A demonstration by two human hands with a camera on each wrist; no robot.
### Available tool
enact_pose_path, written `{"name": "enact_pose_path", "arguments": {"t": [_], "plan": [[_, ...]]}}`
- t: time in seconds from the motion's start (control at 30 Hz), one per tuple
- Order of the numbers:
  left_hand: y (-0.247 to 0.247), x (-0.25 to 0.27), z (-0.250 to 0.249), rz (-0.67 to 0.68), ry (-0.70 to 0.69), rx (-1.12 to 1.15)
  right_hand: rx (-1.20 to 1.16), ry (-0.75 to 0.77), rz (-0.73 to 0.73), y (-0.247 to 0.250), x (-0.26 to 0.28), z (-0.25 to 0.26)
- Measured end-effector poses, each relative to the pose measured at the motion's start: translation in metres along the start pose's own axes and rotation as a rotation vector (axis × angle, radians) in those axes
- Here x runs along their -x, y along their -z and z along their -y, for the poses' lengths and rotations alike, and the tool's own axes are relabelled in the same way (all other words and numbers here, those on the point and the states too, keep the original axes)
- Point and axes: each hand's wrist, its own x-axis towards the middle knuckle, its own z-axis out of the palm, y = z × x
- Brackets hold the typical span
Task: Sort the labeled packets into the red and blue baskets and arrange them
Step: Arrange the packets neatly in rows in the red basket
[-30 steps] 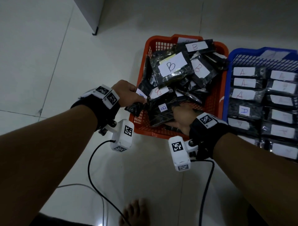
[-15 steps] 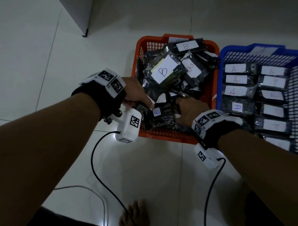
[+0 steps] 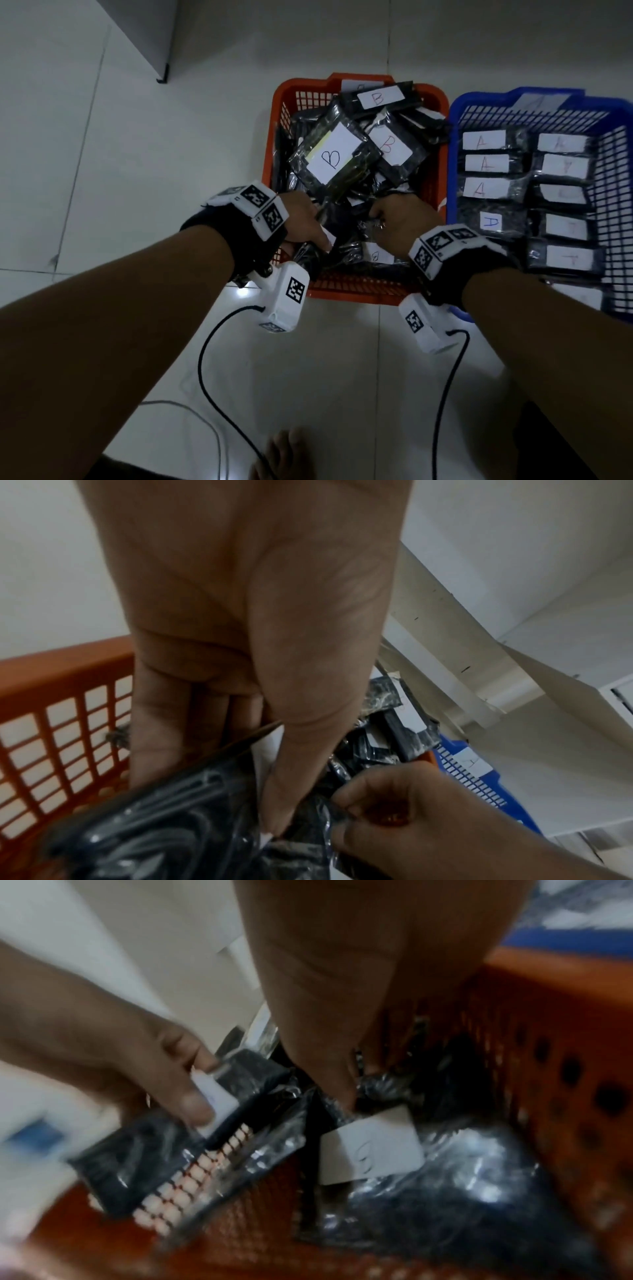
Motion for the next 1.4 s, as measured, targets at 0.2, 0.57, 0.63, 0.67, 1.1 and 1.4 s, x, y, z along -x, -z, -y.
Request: {"name": "enact_pose_path", "arguments": {"t": [0.2,0.57,0.63,0.67,1.1,1.4], "plan": [[0.012,-0.005,0.005,-0.079,-0.062,-0.182,-0.172,-0.049,-0.489,0.01,0.008,0.004],[0.04,0.001,-0.008,-0.552,-0.261,0.015,-0.507,-0.308,-0.274,-0.002,-0.004,0.003],[0.033,0.001,-0.005,-0.526,-0.243,0.085,-0.385,-0.185,-0.148,-0.004,-0.002,0.002],[0.029,0.002,-0.003,-0.511,-0.241,0.115,-0.266,-0.112,-0.056,-0.004,0.0,0.003],[-0.008,-0.007,-0.01,-0.247,-0.227,0.222,-1.15,-0.208,0.066,0.014,0.009,0.023],[-0.033,-0.003,-0.026,-0.215,-0.524,-0.498,-0.34,0.0,-0.183,0.012,0.019,-0.017]]}}
